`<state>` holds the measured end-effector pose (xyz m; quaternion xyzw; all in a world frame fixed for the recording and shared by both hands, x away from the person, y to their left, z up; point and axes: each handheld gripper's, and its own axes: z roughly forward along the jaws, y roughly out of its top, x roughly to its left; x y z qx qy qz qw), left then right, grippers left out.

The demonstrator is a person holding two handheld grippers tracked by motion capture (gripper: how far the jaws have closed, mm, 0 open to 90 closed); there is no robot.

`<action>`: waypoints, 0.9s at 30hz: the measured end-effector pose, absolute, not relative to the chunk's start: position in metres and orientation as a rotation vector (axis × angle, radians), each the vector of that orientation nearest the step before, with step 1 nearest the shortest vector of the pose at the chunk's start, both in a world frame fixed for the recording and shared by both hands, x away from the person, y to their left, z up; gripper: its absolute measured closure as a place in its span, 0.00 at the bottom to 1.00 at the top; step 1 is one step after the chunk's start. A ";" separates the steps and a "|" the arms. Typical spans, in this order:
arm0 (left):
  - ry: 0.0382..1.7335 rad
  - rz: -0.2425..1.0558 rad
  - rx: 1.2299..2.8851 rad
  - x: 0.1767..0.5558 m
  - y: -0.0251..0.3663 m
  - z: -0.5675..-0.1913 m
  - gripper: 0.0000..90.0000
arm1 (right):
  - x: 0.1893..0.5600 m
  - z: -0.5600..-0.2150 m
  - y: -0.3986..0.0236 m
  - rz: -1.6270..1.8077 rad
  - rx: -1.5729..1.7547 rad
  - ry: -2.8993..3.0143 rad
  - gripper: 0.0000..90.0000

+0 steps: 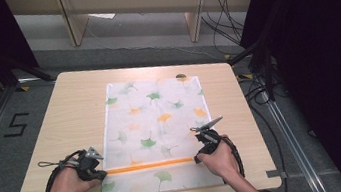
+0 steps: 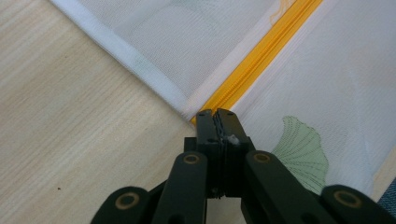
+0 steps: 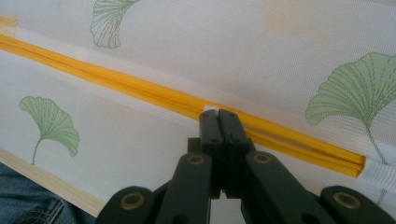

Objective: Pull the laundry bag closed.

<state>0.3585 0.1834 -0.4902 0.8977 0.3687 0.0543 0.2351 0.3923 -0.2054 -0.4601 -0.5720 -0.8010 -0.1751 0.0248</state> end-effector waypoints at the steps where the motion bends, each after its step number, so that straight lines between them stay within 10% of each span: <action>1: 1.012 0.149 2.463 0.358 0.183 -0.490 0.98 | 0.392 -0.460 -0.205 -0.541 -1.769 -2.477 1.00; 27: 1.011 0.149 2.464 0.359 0.183 -0.490 0.98 | 0.392 -0.459 -0.223 -0.553 -1.809 -2.448 1.00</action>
